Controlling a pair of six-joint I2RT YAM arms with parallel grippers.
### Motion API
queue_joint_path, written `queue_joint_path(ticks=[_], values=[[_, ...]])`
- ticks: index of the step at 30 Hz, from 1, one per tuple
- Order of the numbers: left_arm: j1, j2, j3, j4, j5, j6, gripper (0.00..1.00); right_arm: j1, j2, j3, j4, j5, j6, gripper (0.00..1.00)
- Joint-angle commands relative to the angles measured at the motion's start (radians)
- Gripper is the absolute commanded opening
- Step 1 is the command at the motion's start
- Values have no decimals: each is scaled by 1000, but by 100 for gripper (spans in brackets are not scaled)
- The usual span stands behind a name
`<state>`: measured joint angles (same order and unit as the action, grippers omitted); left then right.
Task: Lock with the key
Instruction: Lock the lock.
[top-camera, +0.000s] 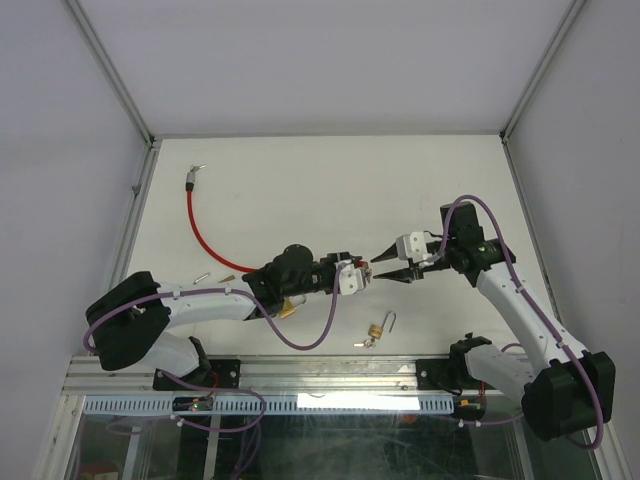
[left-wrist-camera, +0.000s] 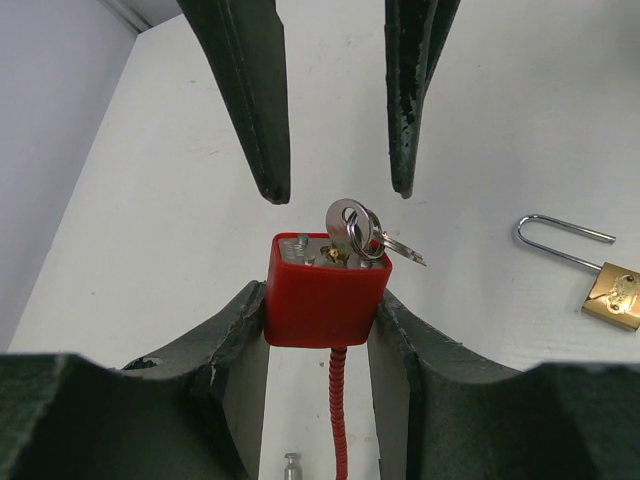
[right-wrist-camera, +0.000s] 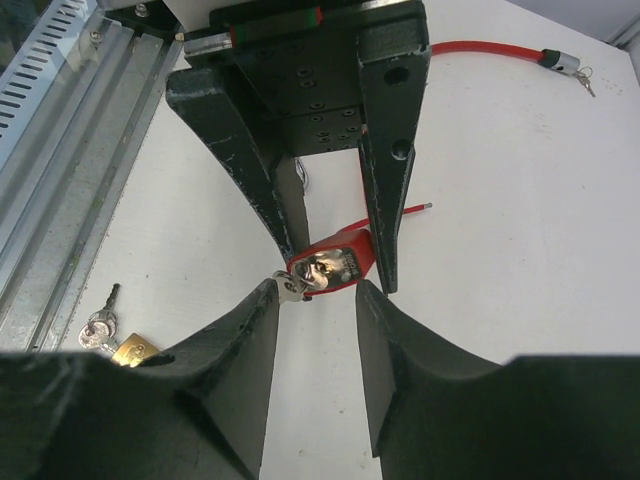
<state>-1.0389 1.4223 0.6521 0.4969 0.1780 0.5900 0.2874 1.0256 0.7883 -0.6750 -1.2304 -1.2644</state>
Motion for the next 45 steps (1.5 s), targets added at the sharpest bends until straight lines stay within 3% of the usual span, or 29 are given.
queue_joint_path(ticks=[1,12,19,28,35,45], values=[[9,0,48,51,47,-14,0,7,-15,-1,60,-7,35,39],[9,29,54,51,53,-19,0,33,-3,-6,84,10,68,31],[8,23,47,53,40,-21,0,38,-2,-2,91,22,89,19],[8,14,29,58,26,-17,0,34,-9,18,6,4,17,32],[8,14,34,66,35,-26,0,38,2,9,13,38,4,31],[8,15,31,69,45,-35,0,55,8,1,57,81,50,23]])
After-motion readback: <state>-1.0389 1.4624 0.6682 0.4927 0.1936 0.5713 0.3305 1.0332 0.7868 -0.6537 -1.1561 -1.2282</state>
